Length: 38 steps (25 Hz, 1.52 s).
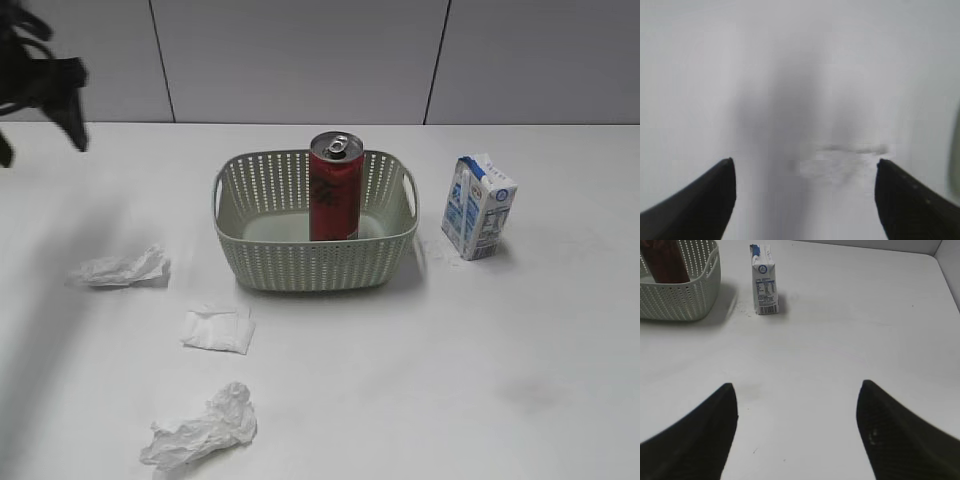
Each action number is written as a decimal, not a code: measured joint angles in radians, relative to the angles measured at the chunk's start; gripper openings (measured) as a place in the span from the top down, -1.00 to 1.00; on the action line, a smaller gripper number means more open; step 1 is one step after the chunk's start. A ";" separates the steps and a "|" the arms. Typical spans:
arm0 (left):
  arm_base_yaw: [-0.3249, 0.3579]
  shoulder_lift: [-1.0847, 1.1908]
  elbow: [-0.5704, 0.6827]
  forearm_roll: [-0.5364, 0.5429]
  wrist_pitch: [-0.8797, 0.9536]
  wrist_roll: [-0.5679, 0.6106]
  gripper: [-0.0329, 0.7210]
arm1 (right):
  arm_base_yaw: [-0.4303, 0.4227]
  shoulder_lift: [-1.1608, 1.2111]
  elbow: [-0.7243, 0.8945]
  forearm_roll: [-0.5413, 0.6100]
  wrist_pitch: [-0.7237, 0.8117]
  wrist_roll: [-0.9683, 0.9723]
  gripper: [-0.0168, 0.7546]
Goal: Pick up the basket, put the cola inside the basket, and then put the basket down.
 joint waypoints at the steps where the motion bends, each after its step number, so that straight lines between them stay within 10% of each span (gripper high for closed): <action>1: 0.037 -0.007 0.000 0.042 0.026 0.020 -0.83 | 0.000 0.000 0.000 0.000 0.000 0.000 -0.49; 5: 0.128 -0.087 0.097 0.122 0.045 0.072 -0.80 | 0.000 0.000 0.000 0.000 -0.001 0.001 -0.49; 20: 0.115 -0.864 0.849 0.079 -0.243 0.182 -0.66 | 0.000 0.000 0.000 0.001 -0.001 0.001 -0.49; 38: 0.086 -1.618 1.075 0.092 -0.123 0.192 -0.57 | 0.000 0.000 0.000 0.001 -0.001 0.002 -0.49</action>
